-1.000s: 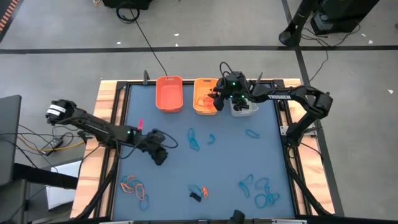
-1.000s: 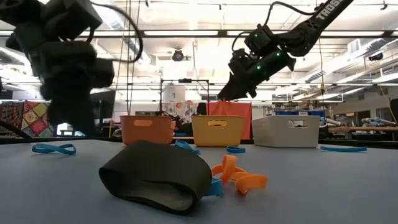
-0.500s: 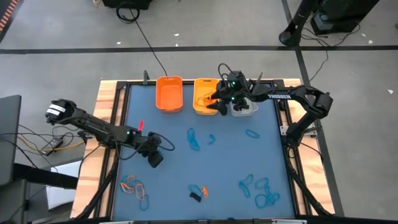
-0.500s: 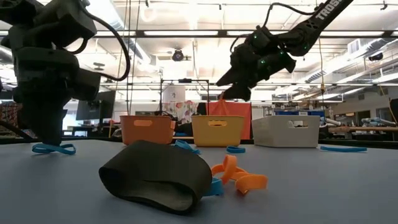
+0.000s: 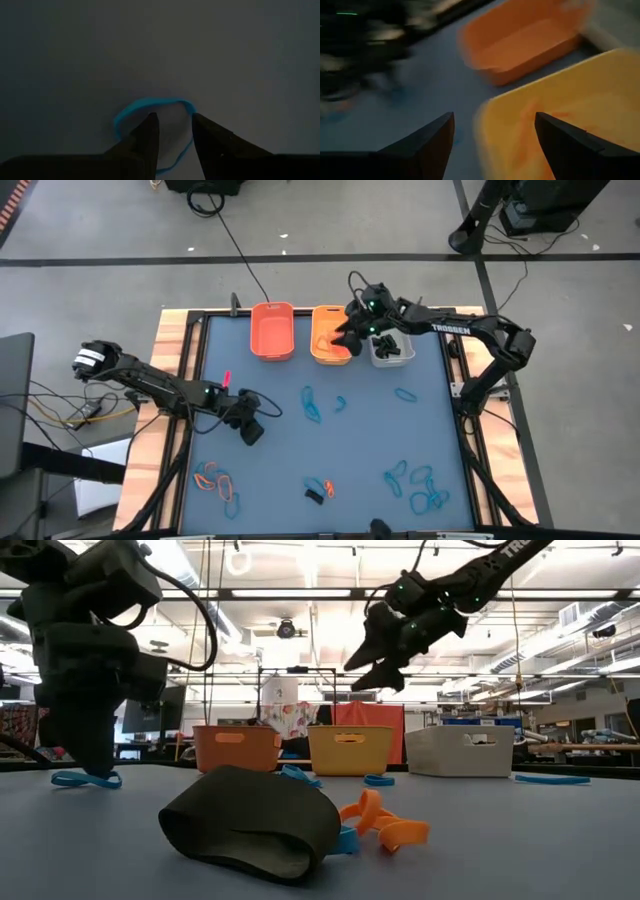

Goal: Sort rubber bands into baskets
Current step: Put the orange rubber band into the yellow bin

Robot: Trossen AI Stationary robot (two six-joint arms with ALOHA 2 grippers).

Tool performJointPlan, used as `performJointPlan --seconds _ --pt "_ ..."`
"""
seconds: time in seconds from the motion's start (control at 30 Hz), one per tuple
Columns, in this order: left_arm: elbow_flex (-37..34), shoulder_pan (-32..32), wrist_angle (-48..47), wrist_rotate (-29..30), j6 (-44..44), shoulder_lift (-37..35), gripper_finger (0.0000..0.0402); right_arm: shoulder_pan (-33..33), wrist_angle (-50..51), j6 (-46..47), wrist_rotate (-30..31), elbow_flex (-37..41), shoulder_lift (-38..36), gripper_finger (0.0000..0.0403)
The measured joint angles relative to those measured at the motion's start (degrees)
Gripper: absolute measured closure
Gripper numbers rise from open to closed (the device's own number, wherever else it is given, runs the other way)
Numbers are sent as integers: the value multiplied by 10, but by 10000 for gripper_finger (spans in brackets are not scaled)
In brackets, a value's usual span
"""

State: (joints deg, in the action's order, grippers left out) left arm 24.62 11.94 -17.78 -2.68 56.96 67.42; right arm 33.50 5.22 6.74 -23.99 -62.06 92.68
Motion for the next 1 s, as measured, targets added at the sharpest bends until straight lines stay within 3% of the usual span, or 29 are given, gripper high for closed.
performJointPlan --seconds 0.1,0.2,0.37,0.43,0.53,0.6,0.77,0.9,1.0 --pt "0 0 1 6 0 0 279 -4 -1 -53 82 5 1 117" --pt "0 0 0 15 -2 0 279 -12 38 -104 67 8 13 122" --pt "0 0 1 25 -19 0 279 -16 38 -84 75 7 9 135" --pt "0 0 0 -3 -28 0 279 -25 39 -83 52 7 9 142" --pt "0 0 -15 -90 -26 -2 279 -56 49 -88 35 7 5 155" --pt "0 1 -23 -128 -10 -4 279 -87 62 -98 64 7 5 163" --pt "5 10 -85 -170 23 -16 280 -177 58 -104 202 30 5 181" --pt "43 20 -216 -164 37 -30 288 -233 39 -98 274 49 5 192" --pt "83 32 -300 -145 49 -35 297 -264 25 -81 289 62 5 197"
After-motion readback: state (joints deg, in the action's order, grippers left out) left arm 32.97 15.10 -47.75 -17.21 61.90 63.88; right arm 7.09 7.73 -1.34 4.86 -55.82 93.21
